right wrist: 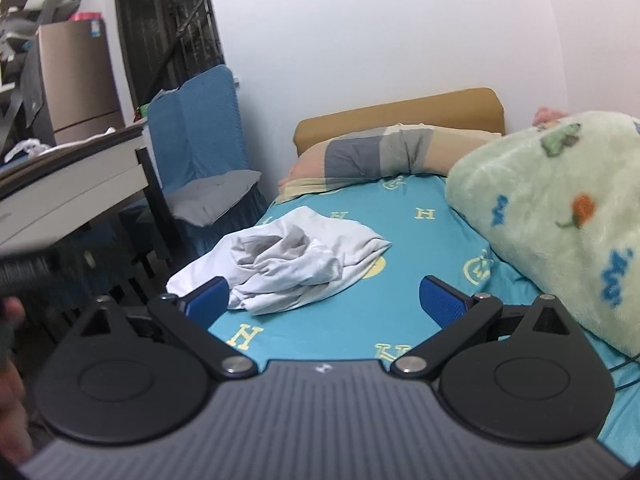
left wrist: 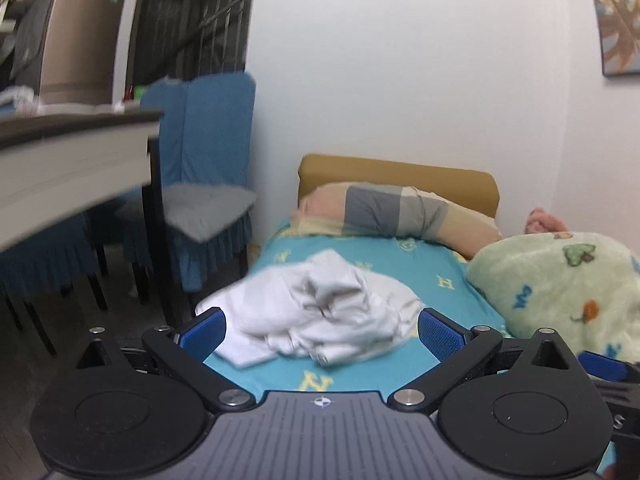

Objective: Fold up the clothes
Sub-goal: 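Move both grippers toward the crumpled white shirt on the bed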

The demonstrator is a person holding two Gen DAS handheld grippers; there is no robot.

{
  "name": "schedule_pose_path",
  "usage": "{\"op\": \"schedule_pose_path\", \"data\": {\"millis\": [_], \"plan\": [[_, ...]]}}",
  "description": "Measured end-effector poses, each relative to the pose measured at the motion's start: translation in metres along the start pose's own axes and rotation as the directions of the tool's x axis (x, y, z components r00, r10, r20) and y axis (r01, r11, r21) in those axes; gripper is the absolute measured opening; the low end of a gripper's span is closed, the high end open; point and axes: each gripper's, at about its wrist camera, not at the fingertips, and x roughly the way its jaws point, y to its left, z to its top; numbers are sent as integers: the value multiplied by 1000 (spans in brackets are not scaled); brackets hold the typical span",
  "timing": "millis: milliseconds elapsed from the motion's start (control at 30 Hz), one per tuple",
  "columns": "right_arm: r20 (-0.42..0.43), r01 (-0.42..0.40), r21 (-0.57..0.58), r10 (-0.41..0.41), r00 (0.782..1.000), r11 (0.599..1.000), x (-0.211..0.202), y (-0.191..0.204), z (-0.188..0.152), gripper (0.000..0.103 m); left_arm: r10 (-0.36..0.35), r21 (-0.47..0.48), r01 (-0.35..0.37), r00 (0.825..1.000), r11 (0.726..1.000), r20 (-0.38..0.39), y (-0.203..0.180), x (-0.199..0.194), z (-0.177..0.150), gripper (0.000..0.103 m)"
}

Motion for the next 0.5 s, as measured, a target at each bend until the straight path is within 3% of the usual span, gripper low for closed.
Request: {"op": "schedule_pose_path", "data": {"millis": [100,200,267,400,500], "plan": [[23,19,-2,-19,1000,1000,-4,-13,2,103,39,93,-40,999,995,7,-16,17,17,103],[64,45,15,-46,997,999,-11,-22,5,103,47,120,-43,998,992,-30,-28,38,29,103],[68,62,88,-68,995,994,-13,-28,8,103,36,101,-31,998,994,-52,-31,48,34,103],[120,-19,227,-9,993,974,-20,-33,11,103,10,84,-3,996,996,-83,-27,66,25,103],[131,13,203,-41,991,979,-18,-27,8,103,3,89,6,994,996,-109,-21,80,11,103]]}}
